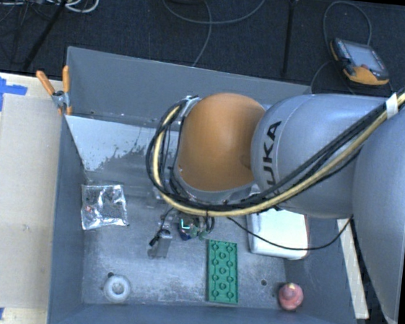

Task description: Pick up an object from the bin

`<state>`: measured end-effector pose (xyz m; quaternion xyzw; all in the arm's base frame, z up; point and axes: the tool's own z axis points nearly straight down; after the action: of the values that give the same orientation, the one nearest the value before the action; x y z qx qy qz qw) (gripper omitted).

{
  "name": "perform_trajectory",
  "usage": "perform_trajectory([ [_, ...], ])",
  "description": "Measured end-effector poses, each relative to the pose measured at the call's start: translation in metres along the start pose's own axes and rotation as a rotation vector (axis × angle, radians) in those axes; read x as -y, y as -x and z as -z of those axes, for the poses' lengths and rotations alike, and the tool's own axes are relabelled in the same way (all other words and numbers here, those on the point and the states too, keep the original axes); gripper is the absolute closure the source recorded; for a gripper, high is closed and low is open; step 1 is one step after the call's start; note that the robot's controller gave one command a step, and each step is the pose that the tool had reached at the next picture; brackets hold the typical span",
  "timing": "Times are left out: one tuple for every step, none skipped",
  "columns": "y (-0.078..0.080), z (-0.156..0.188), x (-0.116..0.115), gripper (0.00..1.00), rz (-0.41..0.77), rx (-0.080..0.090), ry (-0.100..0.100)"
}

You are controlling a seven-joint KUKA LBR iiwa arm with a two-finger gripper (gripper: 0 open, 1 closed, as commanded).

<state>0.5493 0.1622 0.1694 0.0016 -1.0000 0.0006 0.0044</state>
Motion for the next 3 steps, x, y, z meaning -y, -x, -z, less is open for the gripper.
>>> perform_trajectory([
  [0.056,-0.104,-0.061,0.00,-0.107,0.006,0.002],
  [0.042,-0.068,-0.001,0.00,0.023,0.009,-0.002],
  [0.042,-0.067,-0.077,0.00,0.263,0.011,0.003],
])
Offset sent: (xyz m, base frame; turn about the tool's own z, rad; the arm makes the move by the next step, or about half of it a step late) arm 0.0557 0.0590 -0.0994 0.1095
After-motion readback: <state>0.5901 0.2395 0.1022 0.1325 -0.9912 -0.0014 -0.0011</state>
